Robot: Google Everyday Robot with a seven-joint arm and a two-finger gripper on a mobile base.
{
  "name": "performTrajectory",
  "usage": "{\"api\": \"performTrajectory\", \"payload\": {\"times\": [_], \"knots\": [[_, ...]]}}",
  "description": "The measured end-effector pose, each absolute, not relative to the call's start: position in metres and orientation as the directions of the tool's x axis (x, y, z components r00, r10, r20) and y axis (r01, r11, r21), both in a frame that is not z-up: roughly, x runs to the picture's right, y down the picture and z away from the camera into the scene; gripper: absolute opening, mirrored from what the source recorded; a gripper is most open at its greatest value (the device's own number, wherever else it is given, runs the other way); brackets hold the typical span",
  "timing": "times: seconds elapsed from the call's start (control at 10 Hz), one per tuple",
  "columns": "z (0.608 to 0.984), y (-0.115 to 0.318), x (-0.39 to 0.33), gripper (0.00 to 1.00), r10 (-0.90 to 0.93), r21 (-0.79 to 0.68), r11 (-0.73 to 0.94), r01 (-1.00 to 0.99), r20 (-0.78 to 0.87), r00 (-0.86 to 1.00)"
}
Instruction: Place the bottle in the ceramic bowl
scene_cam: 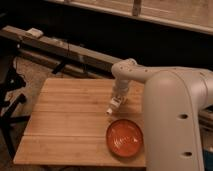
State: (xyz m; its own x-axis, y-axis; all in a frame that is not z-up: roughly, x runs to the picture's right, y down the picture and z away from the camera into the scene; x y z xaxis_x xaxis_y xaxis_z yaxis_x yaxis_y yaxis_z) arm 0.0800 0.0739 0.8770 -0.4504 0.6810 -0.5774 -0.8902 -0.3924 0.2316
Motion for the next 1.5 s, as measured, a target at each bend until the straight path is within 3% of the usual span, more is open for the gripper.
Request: {"api": "performTrajectory", "payload": {"times": [0.4, 0.9, 1.2, 1.3, 1.5], "knots": [[0.813, 0.099, 0.032, 0.0, 0.706, 0.168, -0.33, -0.929, -0.61, -0.361], [0.737, 0.151, 0.02, 0.0, 0.681, 0.202, -0.32, -0.926, -0.63, -0.373], [0.723, 0.172, 0.032, 0.0, 0.651, 0.253, -0.347, -0.903, -0.628, -0.426], [0.724, 0.177, 0.047, 0.05, 0.632, 0.286, -0.364, -0.886, -0.624, -0.461], [0.729, 0.185, 0.064, 0.24, 0.603, 0.327, -0.386, -0.863, -0.619, -0.504]]}}
